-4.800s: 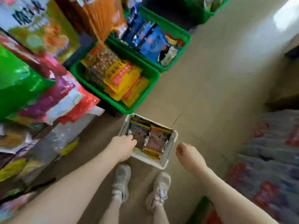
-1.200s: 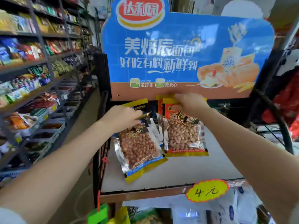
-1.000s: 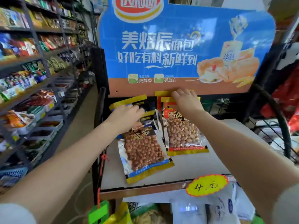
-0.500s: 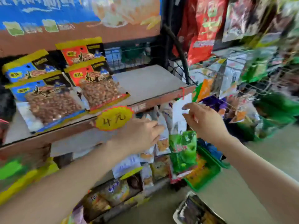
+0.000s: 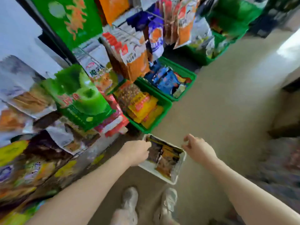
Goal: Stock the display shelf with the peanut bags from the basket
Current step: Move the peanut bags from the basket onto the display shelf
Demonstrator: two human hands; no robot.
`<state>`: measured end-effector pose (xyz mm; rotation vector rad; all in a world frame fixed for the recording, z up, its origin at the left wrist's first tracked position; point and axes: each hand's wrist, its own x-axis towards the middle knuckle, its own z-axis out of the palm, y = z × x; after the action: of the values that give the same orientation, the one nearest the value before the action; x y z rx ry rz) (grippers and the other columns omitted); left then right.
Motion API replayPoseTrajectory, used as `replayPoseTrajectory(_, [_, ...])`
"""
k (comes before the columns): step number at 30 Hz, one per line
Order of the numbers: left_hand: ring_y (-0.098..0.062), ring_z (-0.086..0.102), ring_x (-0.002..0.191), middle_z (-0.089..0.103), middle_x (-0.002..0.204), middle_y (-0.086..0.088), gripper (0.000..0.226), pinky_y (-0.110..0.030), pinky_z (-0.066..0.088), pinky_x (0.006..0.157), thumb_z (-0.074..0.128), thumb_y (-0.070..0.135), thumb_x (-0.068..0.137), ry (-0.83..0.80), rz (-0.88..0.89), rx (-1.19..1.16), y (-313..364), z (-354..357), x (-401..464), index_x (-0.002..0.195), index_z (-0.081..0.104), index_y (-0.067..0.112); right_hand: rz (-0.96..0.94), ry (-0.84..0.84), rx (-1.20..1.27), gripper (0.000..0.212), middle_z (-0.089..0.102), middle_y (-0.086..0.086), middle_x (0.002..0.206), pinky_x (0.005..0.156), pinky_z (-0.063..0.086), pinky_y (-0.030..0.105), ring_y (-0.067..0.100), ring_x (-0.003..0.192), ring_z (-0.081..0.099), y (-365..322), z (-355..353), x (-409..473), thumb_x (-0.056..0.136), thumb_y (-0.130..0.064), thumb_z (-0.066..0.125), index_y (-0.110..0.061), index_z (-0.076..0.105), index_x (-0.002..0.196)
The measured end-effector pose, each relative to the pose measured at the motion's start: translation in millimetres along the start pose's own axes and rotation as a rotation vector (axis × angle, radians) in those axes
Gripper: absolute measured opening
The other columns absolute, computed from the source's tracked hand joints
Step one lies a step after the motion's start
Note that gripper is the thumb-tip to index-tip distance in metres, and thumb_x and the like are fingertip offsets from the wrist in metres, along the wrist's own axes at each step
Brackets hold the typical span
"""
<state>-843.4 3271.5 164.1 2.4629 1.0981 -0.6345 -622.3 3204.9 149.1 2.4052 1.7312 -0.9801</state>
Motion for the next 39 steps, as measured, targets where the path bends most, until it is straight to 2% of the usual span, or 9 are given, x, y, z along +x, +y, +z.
replayPoseTrajectory(7, [-0.030, 0.060, 0.101, 0.059, 0.113, -0.009, 0.019, -0.038, 0.045, 0.068, 0.035, 0.016, 0.096, -0.113, -0.007, 0.057, -12, 204, 161, 0.107, 0.049, 0.011, 0.036, -0.050, -0.101, 0.022, 0.061, 0.010, 0.110, 0.073, 0.050, 0.039, 0.032, 0.101, 0.058, 100, 200, 108, 0.093, -0.026, 0.041, -0.012, 0.048, 0.109])
replayPoseTrajectory(10, [-0.031, 0.061, 0.095, 0.057, 0.109, -0.010, 0.017, -0.036, 0.038, 0.059, 0.033, 0.011, 0.096, -0.101, 0.018, 0.159, -32, 291, 223, 0.108, 0.046, 0.009, -0.017, -0.033, -0.187, 0.020, 0.059, 0.009, 0.107, 0.088, 0.046, 0.044, 0.033, 0.103, 0.057, 126, 286, 171, 0.091, -0.024, 0.046, -0.013, 0.049, 0.107])
replayPoseTrajectory(14, [-0.030, 0.053, 0.105, 0.049, 0.118, -0.011, 0.023, -0.039, 0.043, 0.066, 0.038, 0.013, 0.094, -0.069, 0.041, 0.283, -58, 376, 292, 0.117, 0.043, 0.009, -0.055, 0.046, -0.318, 0.024, 0.058, 0.010, 0.112, 0.078, 0.047, 0.040, 0.030, 0.103, 0.056, 152, 382, 242, 0.089, -0.015, 0.050, -0.010, 0.052, 0.113])
replayPoseTrajectory(18, [-0.031, 0.057, 0.100, 0.056, 0.117, -0.014, 0.038, -0.037, 0.048, 0.069, 0.059, 0.011, 0.080, 0.191, 0.134, 0.426, -87, 424, 349, 0.117, 0.053, 0.006, -0.004, 0.158, -0.392, 0.021, 0.066, 0.018, 0.093, 0.069, 0.051, 0.039, 0.035, 0.084, 0.062, 167, 445, 280, 0.076, -0.004, 0.063, -0.002, 0.062, 0.097])
replayPoseTrajectory(22, [-0.027, 0.064, 0.068, 0.069, 0.084, -0.009, 0.025, -0.029, 0.049, 0.056, 0.054, 0.012, 0.065, 0.436, 0.200, 0.520, -111, 440, 371, 0.085, 0.067, 0.009, -0.016, 0.195, -0.387, 0.022, 0.065, 0.014, 0.099, 0.074, 0.048, 0.039, 0.034, 0.092, 0.059, 169, 465, 293, 0.080, -0.011, 0.063, -0.006, 0.058, 0.101])
replayPoseTrajectory(27, [-0.023, 0.062, 0.066, 0.065, 0.076, -0.006, 0.020, -0.029, 0.047, 0.058, 0.052, 0.010, 0.074, 0.637, 0.151, 0.586, -123, 442, 383, 0.090, 0.064, 0.012, -0.124, 0.253, -0.384, 0.031, 0.062, 0.010, 0.094, 0.054, 0.035, 0.031, 0.032, 0.082, 0.061, 169, 447, 285, 0.079, 0.000, 0.060, -0.010, 0.052, 0.107])
replayPoseTrajectory(31, [-0.024, 0.064, 0.073, 0.066, 0.079, -0.006, 0.029, -0.030, 0.050, 0.067, 0.049, 0.010, 0.076, 0.700, 0.095, 0.578, -118, 445, 385, 0.101, 0.064, 0.013, -0.195, 0.236, -0.439, 0.037, 0.060, 0.009, 0.091, 0.056, 0.034, 0.032, 0.030, 0.080, 0.060, 160, 424, 282, 0.082, 0.002, 0.054, -0.014, 0.043, 0.113])
replayPoseTrajectory(36, [-0.024, 0.065, 0.068, 0.066, 0.076, -0.006, 0.039, -0.029, 0.051, 0.070, 0.071, 0.024, 0.065, 0.522, 0.075, 0.459, -114, 443, 389, 0.098, 0.056, 0.010, -0.166, 0.279, -0.343, 0.018, 0.060, 0.005, 0.081, 0.041, 0.034, 0.028, 0.026, 0.065, 0.057, 161, 434, 283, 0.091, -0.013, 0.053, -0.012, 0.043, 0.106])
replayPoseTrajectory(39, [-0.033, 0.056, 0.104, 0.058, 0.116, -0.016, 0.036, -0.037, 0.041, 0.084, 0.054, 0.029, 0.090, 0.216, 0.128, 0.320, -117, 451, 388, 0.117, 0.053, 0.005, -0.067, 0.422, -0.145, 0.024, 0.064, 0.007, 0.073, 0.043, 0.023, 0.022, 0.030, 0.059, 0.059, 167, 448, 278, 0.094, -0.031, 0.050, -0.007, 0.053, 0.093])
